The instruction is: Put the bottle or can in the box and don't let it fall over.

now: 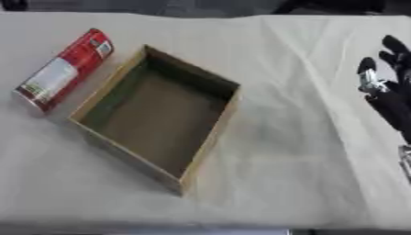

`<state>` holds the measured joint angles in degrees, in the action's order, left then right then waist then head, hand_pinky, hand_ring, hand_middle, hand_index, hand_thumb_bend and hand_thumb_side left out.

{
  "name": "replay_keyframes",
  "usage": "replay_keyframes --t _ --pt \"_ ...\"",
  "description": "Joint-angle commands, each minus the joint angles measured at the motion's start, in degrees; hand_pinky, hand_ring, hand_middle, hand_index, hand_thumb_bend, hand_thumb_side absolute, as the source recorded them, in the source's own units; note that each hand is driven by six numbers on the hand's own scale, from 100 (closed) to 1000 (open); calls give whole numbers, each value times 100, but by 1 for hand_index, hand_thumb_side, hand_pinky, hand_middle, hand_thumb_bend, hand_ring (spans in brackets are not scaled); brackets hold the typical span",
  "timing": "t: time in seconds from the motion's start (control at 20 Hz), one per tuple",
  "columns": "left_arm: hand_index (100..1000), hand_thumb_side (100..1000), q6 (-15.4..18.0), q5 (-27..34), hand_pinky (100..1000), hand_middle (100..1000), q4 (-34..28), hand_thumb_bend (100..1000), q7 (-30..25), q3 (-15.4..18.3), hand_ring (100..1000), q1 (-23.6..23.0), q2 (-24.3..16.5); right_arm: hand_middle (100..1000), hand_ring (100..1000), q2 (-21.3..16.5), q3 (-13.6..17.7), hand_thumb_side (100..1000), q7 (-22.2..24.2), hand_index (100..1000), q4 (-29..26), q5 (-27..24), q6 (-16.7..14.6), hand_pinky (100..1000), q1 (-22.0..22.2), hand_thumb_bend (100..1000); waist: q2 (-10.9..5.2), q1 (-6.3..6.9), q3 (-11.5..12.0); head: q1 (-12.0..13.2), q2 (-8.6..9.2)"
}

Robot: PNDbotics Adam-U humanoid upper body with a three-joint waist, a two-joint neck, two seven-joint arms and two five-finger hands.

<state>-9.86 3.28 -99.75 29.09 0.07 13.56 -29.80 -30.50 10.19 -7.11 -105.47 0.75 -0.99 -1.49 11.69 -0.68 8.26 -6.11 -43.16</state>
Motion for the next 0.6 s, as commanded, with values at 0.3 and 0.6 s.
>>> replay_keyframes --t 0.3,0.6 --pt "806 762 -361 -599 550 1000 475 268 -432 -267 870 513 -388 1000 1000 -105 17 639 15 1000 -125 -2 -9 571 -37 100 -66 -70 -33 82 91" --pt "807 763 -451 -642 547 1000 717 270 -741 -421 871 806 -436 1000 1000 -97 6 640 27 1000 -126 -7 -11 572 -41 100 -50 -98 -66 95 134"
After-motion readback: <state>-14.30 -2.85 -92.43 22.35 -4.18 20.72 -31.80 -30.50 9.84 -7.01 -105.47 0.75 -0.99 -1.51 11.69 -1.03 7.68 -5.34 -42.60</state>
